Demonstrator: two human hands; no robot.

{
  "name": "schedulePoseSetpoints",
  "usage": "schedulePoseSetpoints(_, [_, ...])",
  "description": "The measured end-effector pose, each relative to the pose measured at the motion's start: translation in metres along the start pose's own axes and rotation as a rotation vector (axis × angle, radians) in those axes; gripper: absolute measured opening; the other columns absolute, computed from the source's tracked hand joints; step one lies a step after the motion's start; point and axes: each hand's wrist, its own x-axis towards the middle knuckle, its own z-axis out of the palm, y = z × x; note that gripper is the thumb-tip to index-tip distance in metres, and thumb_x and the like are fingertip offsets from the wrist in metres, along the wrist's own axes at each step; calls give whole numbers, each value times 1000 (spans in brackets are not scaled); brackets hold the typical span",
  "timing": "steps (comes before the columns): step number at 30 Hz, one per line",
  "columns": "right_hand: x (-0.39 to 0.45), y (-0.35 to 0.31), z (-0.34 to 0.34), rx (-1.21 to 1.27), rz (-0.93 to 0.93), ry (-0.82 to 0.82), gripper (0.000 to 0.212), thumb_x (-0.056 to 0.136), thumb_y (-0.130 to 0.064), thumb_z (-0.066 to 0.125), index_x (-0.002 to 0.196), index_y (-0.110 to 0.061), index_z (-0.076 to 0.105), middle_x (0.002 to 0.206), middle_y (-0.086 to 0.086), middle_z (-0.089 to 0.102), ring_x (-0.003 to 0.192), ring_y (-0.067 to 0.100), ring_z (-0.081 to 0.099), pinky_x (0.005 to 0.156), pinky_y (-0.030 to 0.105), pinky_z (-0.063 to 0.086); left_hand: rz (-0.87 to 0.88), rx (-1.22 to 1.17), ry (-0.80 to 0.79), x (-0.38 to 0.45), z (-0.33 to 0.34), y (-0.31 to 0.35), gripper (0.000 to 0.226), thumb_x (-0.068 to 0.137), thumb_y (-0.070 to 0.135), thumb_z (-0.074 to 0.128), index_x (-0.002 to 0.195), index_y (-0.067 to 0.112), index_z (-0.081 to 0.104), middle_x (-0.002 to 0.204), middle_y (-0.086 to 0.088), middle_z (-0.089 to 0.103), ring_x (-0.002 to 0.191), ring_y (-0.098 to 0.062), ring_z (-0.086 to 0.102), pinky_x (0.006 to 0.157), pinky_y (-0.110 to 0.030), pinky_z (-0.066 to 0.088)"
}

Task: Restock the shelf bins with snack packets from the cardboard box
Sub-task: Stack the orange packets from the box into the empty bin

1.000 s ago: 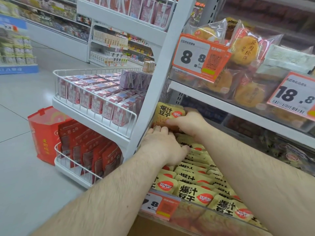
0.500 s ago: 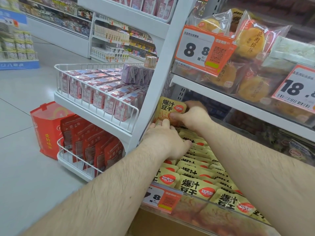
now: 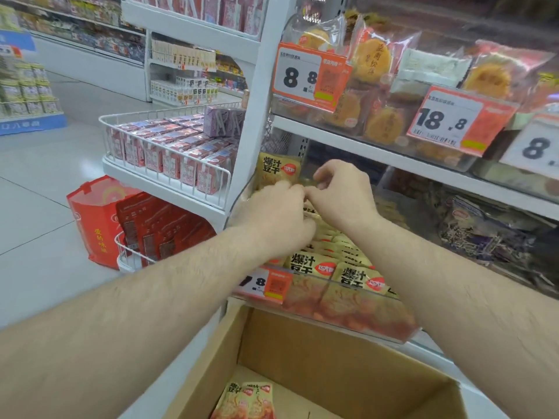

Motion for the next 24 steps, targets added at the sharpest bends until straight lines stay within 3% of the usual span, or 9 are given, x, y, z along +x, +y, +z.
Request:
schedulePoseSetpoints(1, [-22,1,-6,-13,-60,38,9,80,-21,70,88,-23,67,87,-3,69,88,21,63,80,34,52,40,-60,30,-14,0,2,5,85,33,52,89,33,51,94,8,54,93,-20,53,77,-35,46])
schedulePoseSetpoints(3, [-67,5,-15,7,-155,104,7,77,-15,64,76,-22,65,74,-4,67,77,21,62,72,33,50,62,-189,1,-48,0,11,14,83,28,56,76,34,45,80,15,52,81,-15,52,64,-29,41])
schedulePoseSetpoints(7, [-160,45,5,173,-187,117,9,71,-13,62,68,-21,60,56,-8,53,57,11,49,57,27,39,126,-209,-302,-94,39,9,14,81,22,59,79,32,49,81,11,56,83,-18,55,65,-28,44])
schedulePoseSetpoints(9, [-200,79,34,196,-15,-39,16,73,-10,63,67,-24,59,56,-7,54,56,9,49,58,27,41,127,-68,-550,-111,74,3,16,81,24,59,97,26,54,98,2,58,97,-22,57,80,-34,49])
schedulePoseSetpoints(12, [-241,135,91,46,290,-424,17,77,-12,62,68,-26,59,65,-11,58,69,11,57,66,25,45,31,36,-812,-126,116,-16,39,86,30,59,122,18,55,117,-2,59,105,-21,58,92,-37,51])
schedulePoseSetpoints(17, [-305,201,175,-212,491,-960,4,84,-17,61,85,-16,65,95,5,68,95,23,65,71,27,49,33,120,-1038,-141,146,-33,38,90,27,57,126,17,55,116,0,63,106,-20,59,93,-38,52])
schedulePoseSetpoints(19, [-324,209,201,-289,506,-1033,24,84,-24,63,105,-14,64,109,7,67,104,25,64,76,27,51,23,111,-1054,-139,152,-38,38,91,28,58,127,17,55,112,2,63,104,-19,59,92,-38,52])
schedulePoseSetpoints(21, [-335,214,222,-290,582,-1046,57,82,-36,68,130,-11,51,125,9,60,113,26,60,79,26,50,-3,95,-1062,-137,155,-41,38,92,28,57,128,17,54,106,5,60,99,-18,57,89,-33,52])
schedulePoseSetpoints(24, [-345,215,243,-292,701,-1040,80,78,-42,72,142,-11,36,126,6,58,112,24,60,79,26,51,-48,69,-1065,-136,157,-42,37,93,28,57,129,18,56,100,4,60,94,-17,57,83,-28,51])
